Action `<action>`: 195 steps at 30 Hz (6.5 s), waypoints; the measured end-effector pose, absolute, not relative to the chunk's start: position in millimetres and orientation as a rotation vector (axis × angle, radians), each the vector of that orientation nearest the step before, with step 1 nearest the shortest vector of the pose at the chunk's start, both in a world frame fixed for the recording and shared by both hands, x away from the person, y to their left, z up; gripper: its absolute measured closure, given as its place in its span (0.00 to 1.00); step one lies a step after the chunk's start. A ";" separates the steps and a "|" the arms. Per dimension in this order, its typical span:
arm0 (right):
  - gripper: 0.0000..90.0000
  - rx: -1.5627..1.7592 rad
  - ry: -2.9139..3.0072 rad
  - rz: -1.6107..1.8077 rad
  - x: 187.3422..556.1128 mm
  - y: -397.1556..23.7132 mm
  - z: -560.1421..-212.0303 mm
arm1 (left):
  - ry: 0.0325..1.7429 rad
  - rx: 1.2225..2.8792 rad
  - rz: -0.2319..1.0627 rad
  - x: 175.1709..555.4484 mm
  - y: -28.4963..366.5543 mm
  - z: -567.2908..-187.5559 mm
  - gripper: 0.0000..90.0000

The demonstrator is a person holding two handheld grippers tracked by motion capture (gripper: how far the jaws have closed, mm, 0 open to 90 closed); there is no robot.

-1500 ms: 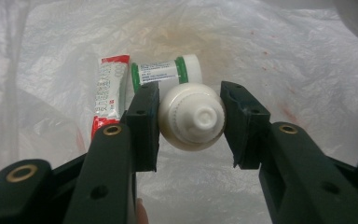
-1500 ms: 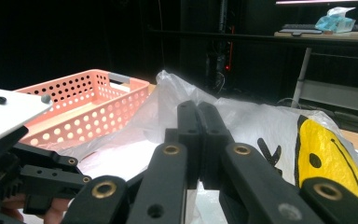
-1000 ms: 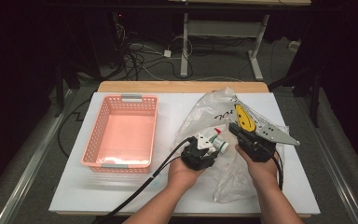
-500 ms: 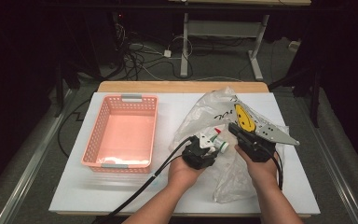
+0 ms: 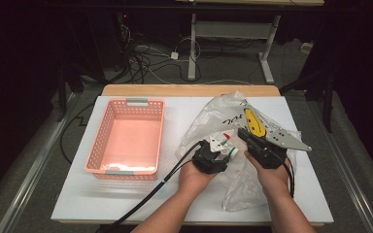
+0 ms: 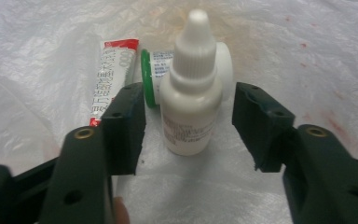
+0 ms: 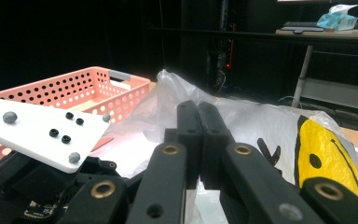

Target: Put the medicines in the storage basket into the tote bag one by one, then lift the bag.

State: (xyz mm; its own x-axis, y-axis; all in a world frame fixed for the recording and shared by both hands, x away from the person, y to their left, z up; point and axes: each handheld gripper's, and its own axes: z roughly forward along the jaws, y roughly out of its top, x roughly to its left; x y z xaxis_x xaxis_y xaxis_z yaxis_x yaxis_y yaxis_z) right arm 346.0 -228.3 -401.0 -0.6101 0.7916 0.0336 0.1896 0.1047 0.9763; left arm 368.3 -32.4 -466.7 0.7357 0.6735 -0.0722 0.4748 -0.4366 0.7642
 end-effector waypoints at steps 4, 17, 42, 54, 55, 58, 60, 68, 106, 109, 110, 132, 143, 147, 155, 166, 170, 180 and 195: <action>1.00 0.956 1.873 1.535 345.6 -229.1 -400.4 | 0.866 2.105 0.324 362.4 -29.3 -461.0 0.39; 1.00 0.953 1.881 1.531 345.9 -229.9 -400.7 | 0.815 2.034 0.285 307.9 14.0 -456.9 0.35; 1.00 0.985 1.884 1.488 337.0 -240.7 -405.7 | 0.925 2.150 0.141 327.5 14.8 -489.2 0.59; 1.00 0.987 1.884 1.485 335.2 -240.2 -406.3 | 0.885 2.171 0.130 326.5 13.7 -489.8 0.98; 1.00 0.991 1.885 1.483 335.1 -240.2 -406.7 | 0.870 2.162 0.145 324.8 14.5 -489.3 0.98; 1.00 0.993 1.888 1.478 335.2 -240.5 -407.9 | 0.840 2.117 0.168 320.4 18.3 -488.1 0.98; 1.00 1.001 1.887 1.478 335.0 -240.3 -408.6 | 0.821 2.098 0.174 318.4 20.2 -487.6 0.98; 1.00 0.991 1.895 1.479 335.6 -239.2 -409.6 | 0.781 2.039 0.200 313.1 25.6 -485.8 0.98; 1.00 0.952 1.830 1.520 332.6 -236.8 -400.5 | 0.696 1.785 0.493 294.7 54.8 -417.4 0.98; 1.00 0.945 1.816 1.542 333.7 -235.2 -397.3 | 0.690 1.765 0.514 292.8 53.7 -412.0 0.98; 1.00 0.945 1.807 1.550 334.3 -234.0 -396.2 | 0.688 1.757 0.519 293.1 54.0 -410.3 0.98; 1.00 0.893 1.680 1.617 349.7 -232.7 -362.6 | 0.600 1.606 0.684 327.0 46.4 -337.8 0.98; 1.00 0.882 1.633 1.647 359.6 -220.5 -345.5 | 0.555 1.558 0.745 340.3 35.3 -294.1 0.98; 1.00 0.859 1.619 1.659 356.2 -217.8 -339.4 | 0.530 1.544 0.768 340.9 32.9 -280.8 0.98; 1.00 0.796 1.544 1.681 351.6 -221.4 -300.7 | 0.522 1.511 0.785 348.7 33.1 -260.7 0.98; 1.00 0.826 1.491 1.633 373.1 -231.7 -281.1 | 0.579 1.549 0.762 380.5 25.2 -266.9 0.98; 1.00 0.846 1.478 1.606 385.4 -238.8 -276.3 | 0.588 1.543 0.772 389.4 26.1 -261.2 0.98; 1.00 0.887 1.513 1.571 395.0 -242.3 -292.4 | 0.653 1.599 0.711 400.9 24.9 -290.1 0.98; 1.00 0.928 1.620 1.514 385.4 -247.6 -339.2 | 0.728 1.720 0.517 359.9 61.8 -344.7 0.56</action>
State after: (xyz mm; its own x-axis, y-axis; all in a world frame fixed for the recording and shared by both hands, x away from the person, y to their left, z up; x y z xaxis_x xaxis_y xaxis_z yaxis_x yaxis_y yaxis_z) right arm 385.4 -247.6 -339.2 -0.4807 0.8764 -0.0301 0.0291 0.0503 0.9983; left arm 359.9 61.8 -344.7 0.7115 0.7021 -0.0290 0.2039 -0.1668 0.9647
